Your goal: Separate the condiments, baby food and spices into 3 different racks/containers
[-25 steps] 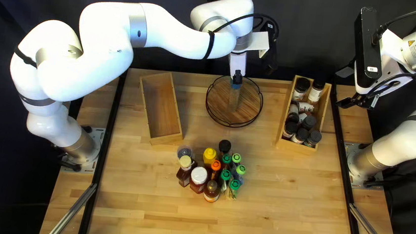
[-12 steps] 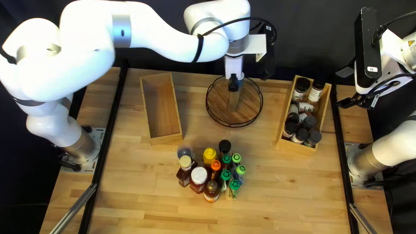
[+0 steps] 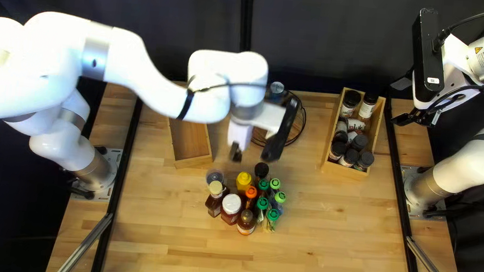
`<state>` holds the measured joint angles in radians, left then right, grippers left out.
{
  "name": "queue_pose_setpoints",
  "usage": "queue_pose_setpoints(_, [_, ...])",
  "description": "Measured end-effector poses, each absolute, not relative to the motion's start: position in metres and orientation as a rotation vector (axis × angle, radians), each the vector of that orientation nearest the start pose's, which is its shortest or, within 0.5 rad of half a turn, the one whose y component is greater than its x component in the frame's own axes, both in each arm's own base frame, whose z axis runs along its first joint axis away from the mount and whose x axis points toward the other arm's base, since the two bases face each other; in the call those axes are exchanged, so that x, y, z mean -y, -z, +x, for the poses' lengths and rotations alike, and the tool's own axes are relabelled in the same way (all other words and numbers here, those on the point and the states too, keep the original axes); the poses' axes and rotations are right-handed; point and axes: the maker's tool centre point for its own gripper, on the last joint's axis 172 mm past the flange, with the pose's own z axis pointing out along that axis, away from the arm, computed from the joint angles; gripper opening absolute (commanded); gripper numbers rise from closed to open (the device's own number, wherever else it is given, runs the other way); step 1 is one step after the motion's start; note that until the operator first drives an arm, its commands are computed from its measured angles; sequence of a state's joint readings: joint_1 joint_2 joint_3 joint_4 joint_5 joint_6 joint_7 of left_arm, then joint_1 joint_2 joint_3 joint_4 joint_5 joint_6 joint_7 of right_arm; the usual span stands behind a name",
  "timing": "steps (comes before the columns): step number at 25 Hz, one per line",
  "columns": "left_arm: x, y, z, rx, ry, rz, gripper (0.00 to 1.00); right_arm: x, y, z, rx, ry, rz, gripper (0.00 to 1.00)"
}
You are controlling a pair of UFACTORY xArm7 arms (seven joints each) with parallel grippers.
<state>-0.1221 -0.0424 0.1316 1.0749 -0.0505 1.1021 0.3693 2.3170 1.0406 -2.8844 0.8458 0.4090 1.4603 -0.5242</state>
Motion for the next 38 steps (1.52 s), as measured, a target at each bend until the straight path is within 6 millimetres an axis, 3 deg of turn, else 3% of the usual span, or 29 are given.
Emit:
queue_pose_setpoints(6, [0.023, -0.198, 0.458, -0.482, 0.078, -3.068, 1.00, 0.054, -0.417, 0.283, -0.131, 0.693, -3.132, 1.00])
queue_pose_setpoints(18, [0.014, -0.173, 0.465, -0.431, 0.100, -3.025, 1.00, 0.054, -0.417, 0.283, -0.131, 0.693, -3.132, 1.00])
queue_pose_setpoints(38, [0.024, -0.138, 0.476, -0.412, 0.074, -3.022, 1.00, 0.054, -0.417, 0.283, -0.131, 0.693, -3.132, 1.00])
